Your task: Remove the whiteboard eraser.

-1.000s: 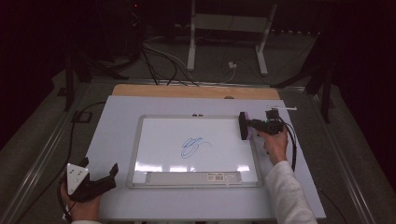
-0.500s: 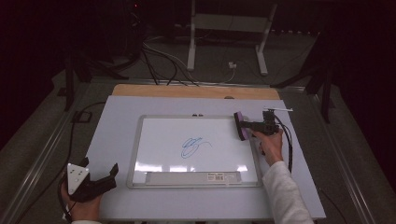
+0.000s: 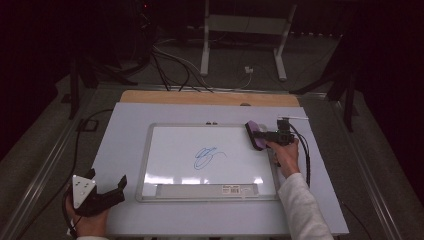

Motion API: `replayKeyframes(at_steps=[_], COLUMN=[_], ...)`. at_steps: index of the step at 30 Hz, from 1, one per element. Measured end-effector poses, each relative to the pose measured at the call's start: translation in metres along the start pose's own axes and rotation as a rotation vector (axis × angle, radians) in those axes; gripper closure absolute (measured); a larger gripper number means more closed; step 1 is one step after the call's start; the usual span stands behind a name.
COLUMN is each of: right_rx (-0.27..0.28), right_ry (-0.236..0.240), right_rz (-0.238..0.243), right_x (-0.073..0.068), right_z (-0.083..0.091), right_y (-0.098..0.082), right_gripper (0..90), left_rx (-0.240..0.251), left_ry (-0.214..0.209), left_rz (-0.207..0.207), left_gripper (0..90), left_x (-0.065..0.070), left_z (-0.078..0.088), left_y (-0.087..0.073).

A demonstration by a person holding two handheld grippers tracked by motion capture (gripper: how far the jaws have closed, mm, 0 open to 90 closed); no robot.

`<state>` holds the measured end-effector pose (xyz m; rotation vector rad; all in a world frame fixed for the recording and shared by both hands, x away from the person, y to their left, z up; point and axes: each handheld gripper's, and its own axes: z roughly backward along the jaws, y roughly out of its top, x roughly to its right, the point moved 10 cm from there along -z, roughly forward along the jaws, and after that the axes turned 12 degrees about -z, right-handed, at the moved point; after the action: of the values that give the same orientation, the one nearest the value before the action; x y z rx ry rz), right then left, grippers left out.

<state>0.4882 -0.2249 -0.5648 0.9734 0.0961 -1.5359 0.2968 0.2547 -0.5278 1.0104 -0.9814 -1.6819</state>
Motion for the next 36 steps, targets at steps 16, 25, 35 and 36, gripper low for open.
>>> replayKeyframes(at_steps=[16, 25, 35, 36], right_rx=[0.008, 0.018, 0.013, 0.013], right_ry=[-0.013, -0.004, 0.043, 0.043], right_rz=[0.045, 0.108, 0.188, 0.188], right_x=[-0.006, -0.018, -0.042, -0.042], right_z=[0.001, 0.009, 0.013, 0.013], right_y=[0.0, 0.001, -0.009, -0.009], right_gripper=[40.7, 40.8, 40.9, 40.9], left_rx=[-0.001, -0.001, -0.001, -0.001], left_ry=[0.0, 0.001, 0.001, 0.001], left_rz=[-0.001, -0.001, -0.001, -0.002], left_gripper=[0.6, 0.6, 0.6, 0.6], left_x=[0.0, 0.0, 0.001, 0.001], left_z=[0.0, 0.0, 0.0, 0.0], left_y=[0.0, 0.0, 0.0, 0.0])
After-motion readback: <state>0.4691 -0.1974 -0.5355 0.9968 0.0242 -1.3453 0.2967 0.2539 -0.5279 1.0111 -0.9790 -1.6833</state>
